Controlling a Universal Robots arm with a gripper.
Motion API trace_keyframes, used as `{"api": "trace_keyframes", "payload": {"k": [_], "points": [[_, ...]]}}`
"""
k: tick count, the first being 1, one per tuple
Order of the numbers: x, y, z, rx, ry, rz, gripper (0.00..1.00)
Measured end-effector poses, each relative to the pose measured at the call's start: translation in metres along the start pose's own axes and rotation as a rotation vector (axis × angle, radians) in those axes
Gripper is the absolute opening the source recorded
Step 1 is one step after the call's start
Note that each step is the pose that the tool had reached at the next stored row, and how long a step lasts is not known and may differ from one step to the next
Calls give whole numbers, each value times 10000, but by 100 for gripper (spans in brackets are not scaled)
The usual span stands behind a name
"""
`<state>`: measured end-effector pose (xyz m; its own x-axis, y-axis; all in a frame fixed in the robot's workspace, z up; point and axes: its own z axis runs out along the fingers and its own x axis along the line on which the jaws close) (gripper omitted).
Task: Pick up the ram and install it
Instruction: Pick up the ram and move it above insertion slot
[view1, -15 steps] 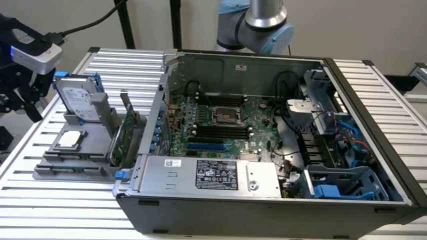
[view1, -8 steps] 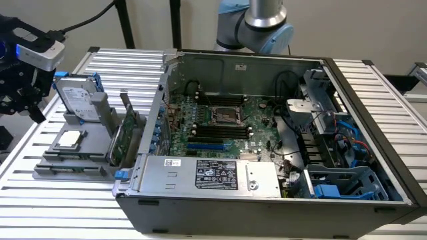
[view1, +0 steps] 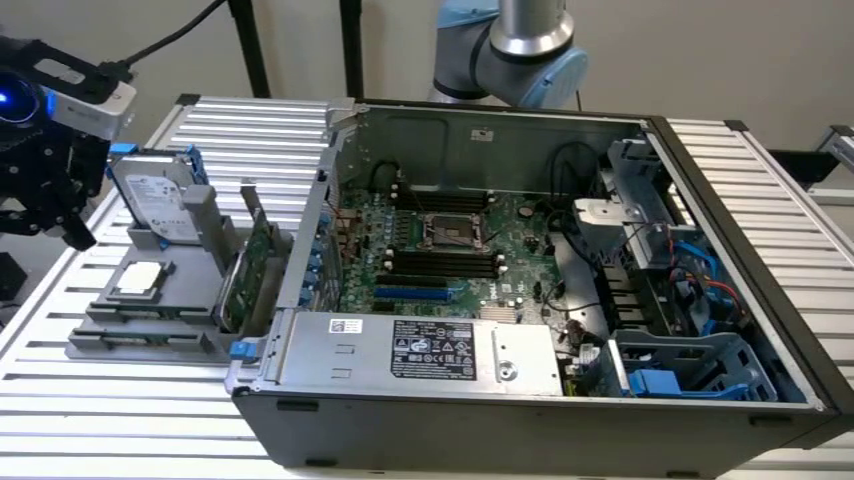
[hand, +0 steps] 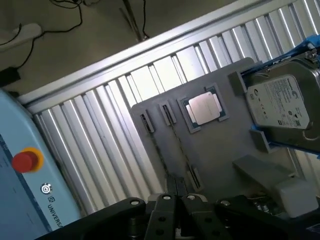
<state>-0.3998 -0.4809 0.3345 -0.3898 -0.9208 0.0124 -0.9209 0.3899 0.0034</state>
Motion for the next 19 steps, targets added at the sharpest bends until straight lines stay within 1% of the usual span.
{"api": "trace_keyframes", "payload": {"k": [10, 15, 19], "points": [[0, -2, 161, 19, 5, -1494, 0], [3, -3, 247, 27, 7, -2103, 0], [10, -8, 320, 31, 8, -2474, 0]]}}
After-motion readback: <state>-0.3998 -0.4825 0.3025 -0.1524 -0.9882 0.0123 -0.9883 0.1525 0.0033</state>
